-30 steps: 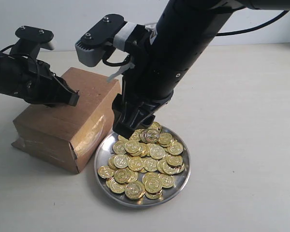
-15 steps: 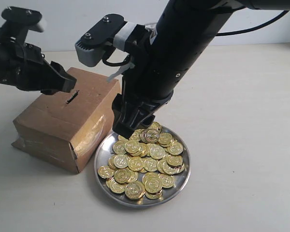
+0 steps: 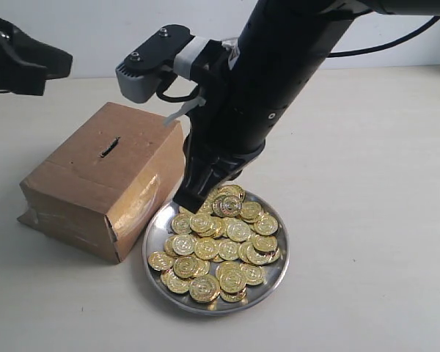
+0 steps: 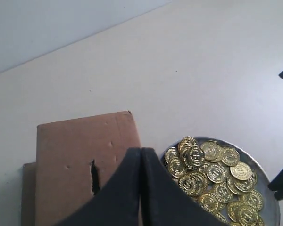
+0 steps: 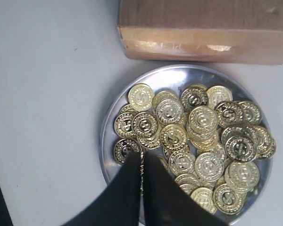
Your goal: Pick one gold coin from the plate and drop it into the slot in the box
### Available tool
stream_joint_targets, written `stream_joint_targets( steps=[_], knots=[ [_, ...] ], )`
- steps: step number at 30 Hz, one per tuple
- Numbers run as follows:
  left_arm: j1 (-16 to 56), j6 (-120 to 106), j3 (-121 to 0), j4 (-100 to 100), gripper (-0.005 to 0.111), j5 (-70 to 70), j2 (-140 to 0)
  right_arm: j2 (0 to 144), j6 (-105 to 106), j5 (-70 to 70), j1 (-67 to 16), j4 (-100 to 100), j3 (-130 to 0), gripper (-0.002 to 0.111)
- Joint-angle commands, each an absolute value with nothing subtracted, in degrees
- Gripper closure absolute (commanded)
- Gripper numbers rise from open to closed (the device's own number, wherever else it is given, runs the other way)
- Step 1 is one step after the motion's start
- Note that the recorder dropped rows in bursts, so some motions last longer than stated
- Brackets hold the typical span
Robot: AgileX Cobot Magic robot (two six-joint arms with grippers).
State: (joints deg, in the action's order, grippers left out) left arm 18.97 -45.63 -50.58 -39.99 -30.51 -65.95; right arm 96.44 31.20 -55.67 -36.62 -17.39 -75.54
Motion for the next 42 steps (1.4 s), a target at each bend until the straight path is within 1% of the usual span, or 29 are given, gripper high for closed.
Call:
stream_joint_targets(
  steps=[1, 2, 4, 13, 16, 21, 29, 35, 42],
  knots=[
    [19.44, -33.35, -50.66, -26.68, 0.107, -34.96, -58.48, 95.12, 30.33, -55.88, -36.59, -17.33, -74.08, 0.108],
    [19.44, -28.85, -50.66, -21.48, 0.107, -37.03, -55.59, 93.32, 30.33, -53.56, -36.59, -17.33, -72.19, 0.108],
    [19.44, -25.31, -49.92, -17.96, 0.107, -38.04, -51.37, 89.82, 30.33, -48.55, -36.59, -17.33, -69.03, 0.108],
    [19.44, -20.67, -38.94, -16.94, 0.107, -36.67, -31.82, 69.85, 29.97, -30.50, -36.59, -18.00, -55.83, 0.108],
    [19.44, -20.24, -35.82, -15.80, 0.107, -36.29, -27.38, 64.69, 29.97, -27.05, -36.59, -18.03, -53.48, 0.108],
    [19.44, -20.24, -32.83, -16.66, 0.107, -37.19, -20.82, 57.64, 29.97, -28.68, -36.59, -18.03, -52.42, 0.108],
    [19.44, -20.37, -32.71, -18.45, 0.107, -43.51, -14.20, 49.73, 29.97, -34.50, -36.59, -18.03, -52.42, 0.108],
    [19.44, -20.57, -32.71, -18.45, 0.107, -44.95, -13.29, 45.98, 29.97, -34.59, -36.59, -18.03, -52.42, 0.108],
    [19.44, -20.57, -32.71, -18.45, 0.107, -44.98, -13.15, 45.67, 29.97, -34.59, -36.59, -18.03, -52.42, 0.108]
  ],
)
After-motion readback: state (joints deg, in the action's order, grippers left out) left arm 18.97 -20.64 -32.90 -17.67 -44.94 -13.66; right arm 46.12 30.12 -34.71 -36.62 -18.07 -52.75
